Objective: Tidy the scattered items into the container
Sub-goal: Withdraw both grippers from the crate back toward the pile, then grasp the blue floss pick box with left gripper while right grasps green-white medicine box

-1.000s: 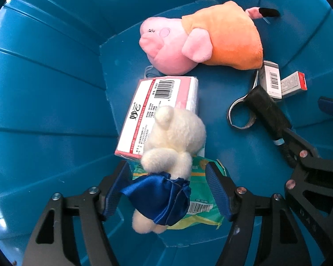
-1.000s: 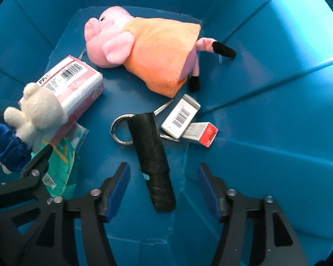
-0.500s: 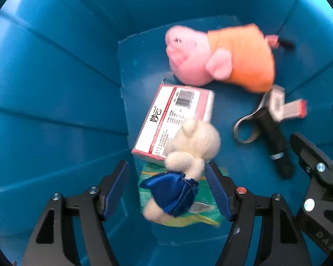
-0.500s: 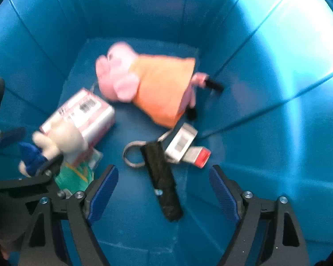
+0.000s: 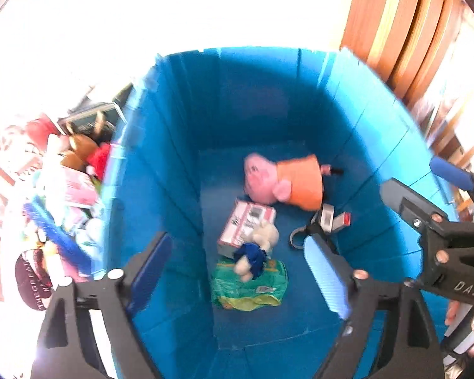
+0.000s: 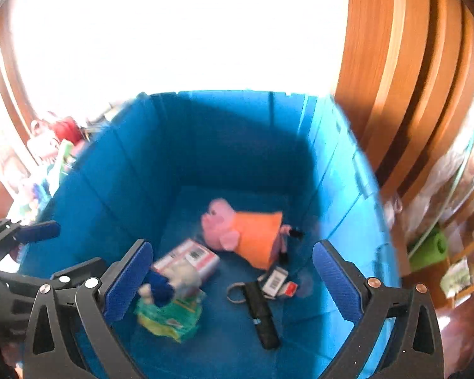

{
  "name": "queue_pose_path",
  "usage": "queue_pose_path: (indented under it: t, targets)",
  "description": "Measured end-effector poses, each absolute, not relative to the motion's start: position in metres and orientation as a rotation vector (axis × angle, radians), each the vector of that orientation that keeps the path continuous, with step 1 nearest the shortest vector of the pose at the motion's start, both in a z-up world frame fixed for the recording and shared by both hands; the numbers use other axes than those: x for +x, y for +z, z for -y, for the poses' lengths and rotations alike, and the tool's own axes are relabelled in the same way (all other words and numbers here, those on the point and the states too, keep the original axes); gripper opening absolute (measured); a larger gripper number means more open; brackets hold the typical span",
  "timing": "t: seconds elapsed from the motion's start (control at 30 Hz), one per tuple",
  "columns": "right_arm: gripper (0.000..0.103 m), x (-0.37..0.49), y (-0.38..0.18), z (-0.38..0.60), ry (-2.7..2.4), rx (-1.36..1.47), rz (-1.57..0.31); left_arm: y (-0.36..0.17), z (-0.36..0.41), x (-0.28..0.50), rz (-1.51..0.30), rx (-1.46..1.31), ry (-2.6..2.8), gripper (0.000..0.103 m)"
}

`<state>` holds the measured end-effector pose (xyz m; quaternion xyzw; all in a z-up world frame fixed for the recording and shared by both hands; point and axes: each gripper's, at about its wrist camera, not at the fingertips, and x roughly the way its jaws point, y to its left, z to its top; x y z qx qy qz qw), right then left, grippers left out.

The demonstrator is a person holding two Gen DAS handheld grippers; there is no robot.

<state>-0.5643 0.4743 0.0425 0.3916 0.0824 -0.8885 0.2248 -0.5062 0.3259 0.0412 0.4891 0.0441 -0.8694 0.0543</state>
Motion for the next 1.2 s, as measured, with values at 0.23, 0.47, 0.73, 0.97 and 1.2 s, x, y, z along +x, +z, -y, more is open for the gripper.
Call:
queue_pose_path:
  t: [0.23,0.47,0.73,0.97,1.2]
  targets:
    - [0.103,-0.479,0.096,-0.444,-2.474,0.871,-0.227,0.091,-0.269,-0.423,-0.185,1.226,-2.739,0.090]
    - [0.103,-0.382,0.114,-0.369,-2.449,0.731,-0.212,0.113,-0.171,-0.331,-0.205,1.086,-2.743,0.090]
    - [0.103,-0.292,0.087,-0.257,-2.426,0.734,-0.177,0.078,-0.035,-0.215,-0.145,1.028,-2.653,0.090]
    - [0.103,-0.252,0.031,-0.193,-2.371,0.790,-0.181,0.019,0.077,-0.154,-0.212,1.039,-2.518,0.090]
    - [0.103,-0.261,-0.033,-0.145,-2.332,0.949,-0.285,-0.045,0.151,-0.147,-0.318,1.120,-2.419,0.090]
